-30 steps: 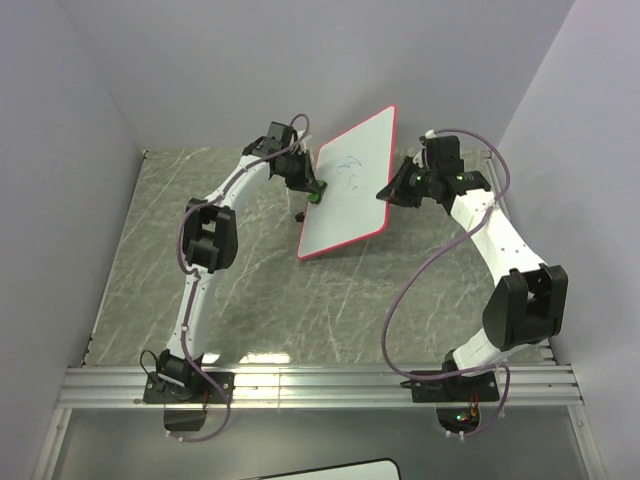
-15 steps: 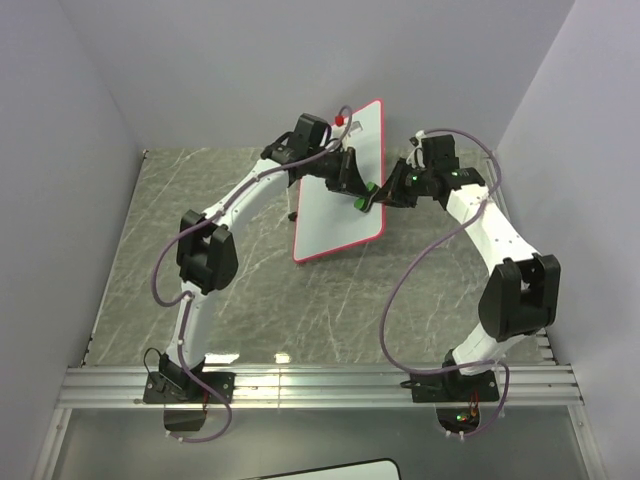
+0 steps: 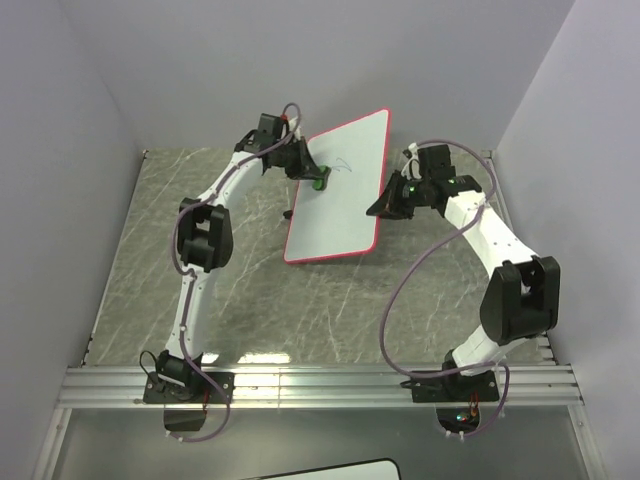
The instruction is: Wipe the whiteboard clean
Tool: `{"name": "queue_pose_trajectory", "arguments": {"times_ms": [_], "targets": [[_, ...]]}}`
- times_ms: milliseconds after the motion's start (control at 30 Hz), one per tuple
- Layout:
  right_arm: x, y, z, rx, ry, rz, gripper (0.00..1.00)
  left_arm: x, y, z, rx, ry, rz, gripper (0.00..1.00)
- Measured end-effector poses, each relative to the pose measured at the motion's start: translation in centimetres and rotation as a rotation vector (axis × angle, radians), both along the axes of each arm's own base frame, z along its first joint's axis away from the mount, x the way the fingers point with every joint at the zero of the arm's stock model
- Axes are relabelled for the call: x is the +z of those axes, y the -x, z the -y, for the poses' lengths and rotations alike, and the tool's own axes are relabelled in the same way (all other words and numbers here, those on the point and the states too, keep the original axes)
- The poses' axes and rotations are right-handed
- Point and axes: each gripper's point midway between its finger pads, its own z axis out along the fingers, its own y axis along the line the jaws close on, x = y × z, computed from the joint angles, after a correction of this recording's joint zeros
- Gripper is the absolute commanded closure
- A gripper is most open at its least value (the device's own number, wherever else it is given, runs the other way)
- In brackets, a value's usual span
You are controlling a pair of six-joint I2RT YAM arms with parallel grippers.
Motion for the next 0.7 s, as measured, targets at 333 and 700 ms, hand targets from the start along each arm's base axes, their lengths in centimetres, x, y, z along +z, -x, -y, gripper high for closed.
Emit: {"name": "queue_pose_trajectory", "arguments": {"times_ms": [333, 700], "targets": [[-0.9, 4.4, -0.7, 0.047, -0.024, -0.105, 1.0, -4.1, -2.9, -3.4, 0.094, -0.068, -0.03, 1.0], [-0.7, 3.5, -1.3, 0.092, -0.014, -0.203, 1.0, 1.5, 0.1, 2.3, -0.134, 0.125, 0.09, 1.0]]}}
